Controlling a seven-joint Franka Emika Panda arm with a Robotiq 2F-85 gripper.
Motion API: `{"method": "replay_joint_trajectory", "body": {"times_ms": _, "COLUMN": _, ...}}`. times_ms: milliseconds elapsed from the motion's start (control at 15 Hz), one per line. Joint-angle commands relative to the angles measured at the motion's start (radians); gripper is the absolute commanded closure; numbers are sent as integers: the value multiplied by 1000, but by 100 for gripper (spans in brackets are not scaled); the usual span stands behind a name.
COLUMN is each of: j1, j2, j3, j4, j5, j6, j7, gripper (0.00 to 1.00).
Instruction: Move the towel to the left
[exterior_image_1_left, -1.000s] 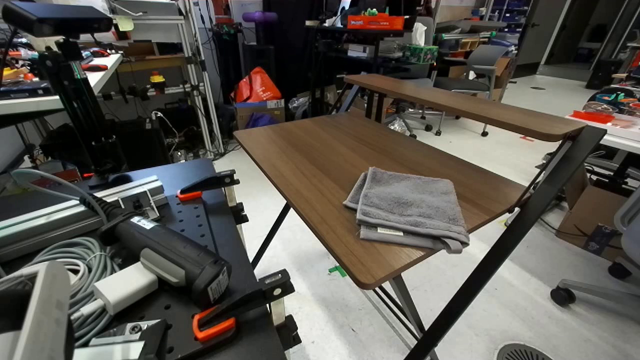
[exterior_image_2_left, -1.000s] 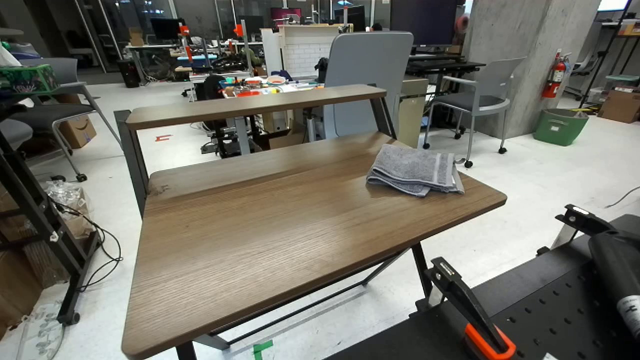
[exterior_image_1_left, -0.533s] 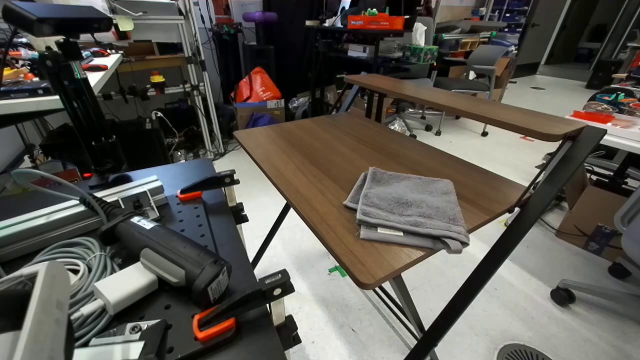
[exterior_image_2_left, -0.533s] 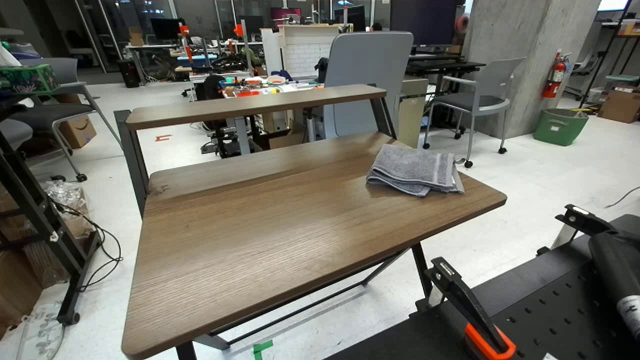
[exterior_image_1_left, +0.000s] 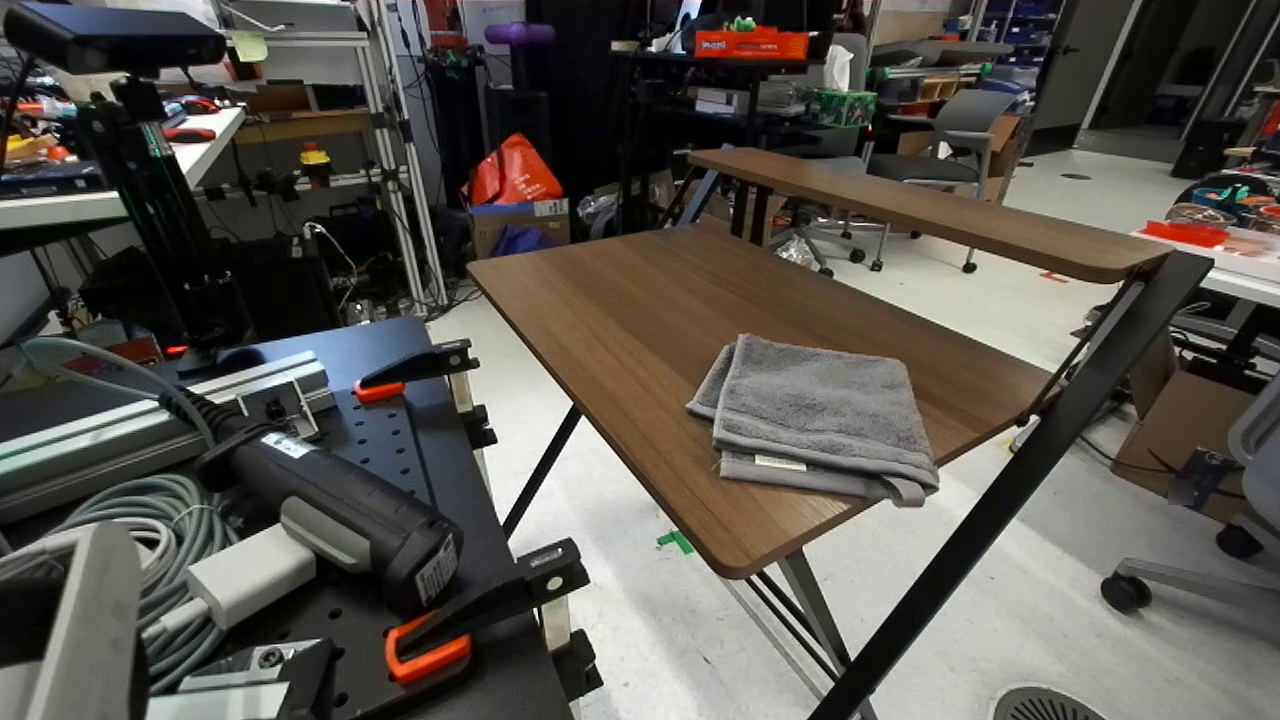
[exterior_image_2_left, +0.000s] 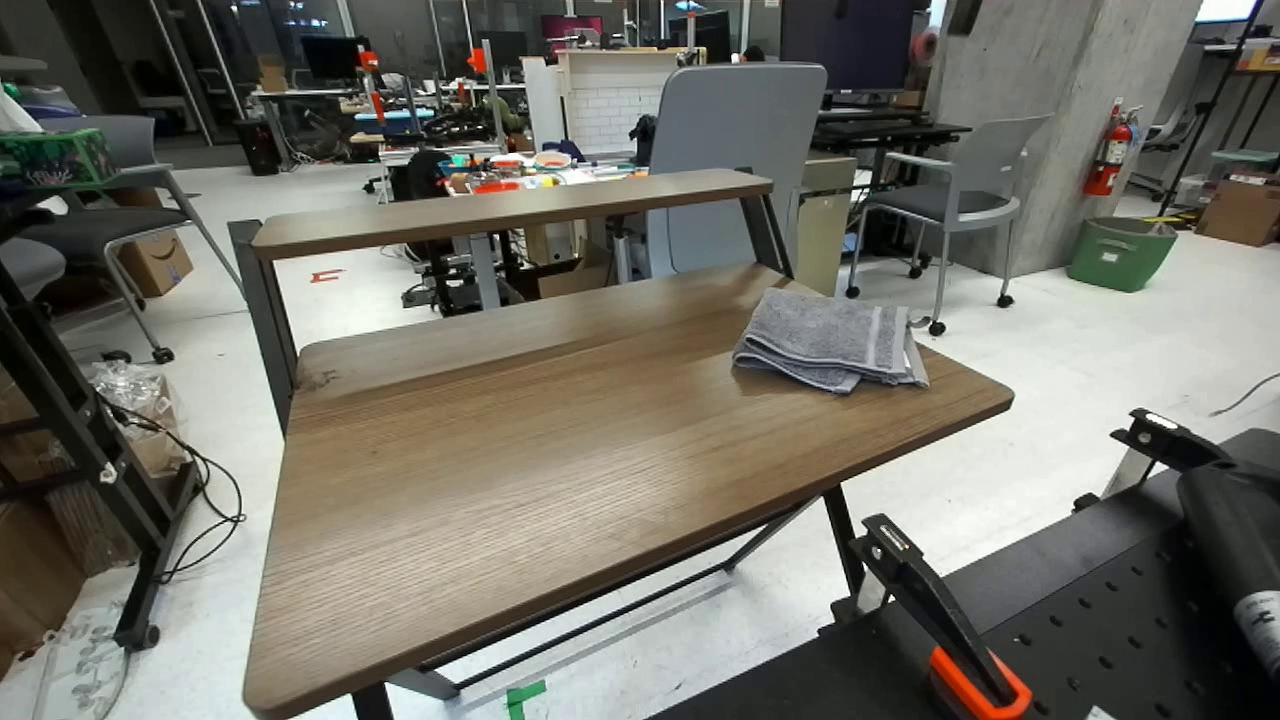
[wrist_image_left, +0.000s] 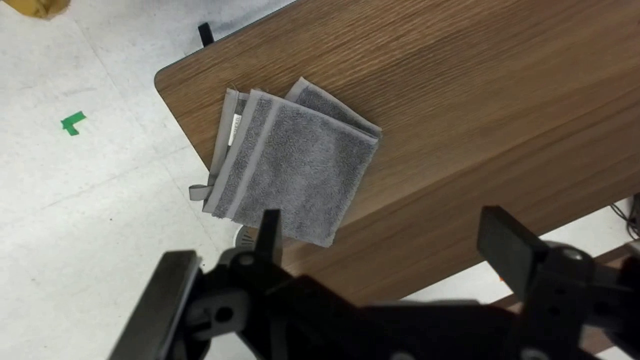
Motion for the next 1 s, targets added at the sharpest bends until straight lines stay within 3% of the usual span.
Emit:
{"method": "replay_joint_trajectory", "body": {"times_ms": 0, "j1": 0, "j2": 197, "j3": -8, "j4": 114, "j5": 10, "j6": 53, "j7": 27, "gripper": 0}}
{"method": "replay_joint_trajectory", "body": {"times_ms": 467, "j1": 8, "j2": 494, "j3": -15, "j4": 287, "j5": 59, "j6": 80, "j7": 37, "gripper": 0}}
{"method": "replay_joint_trajectory", "body": {"times_ms": 933, "j1": 6, "j2": 646, "j3": -28, "j4": 373, "j5": 79, "j6": 90, "j7": 60, "gripper": 0}}
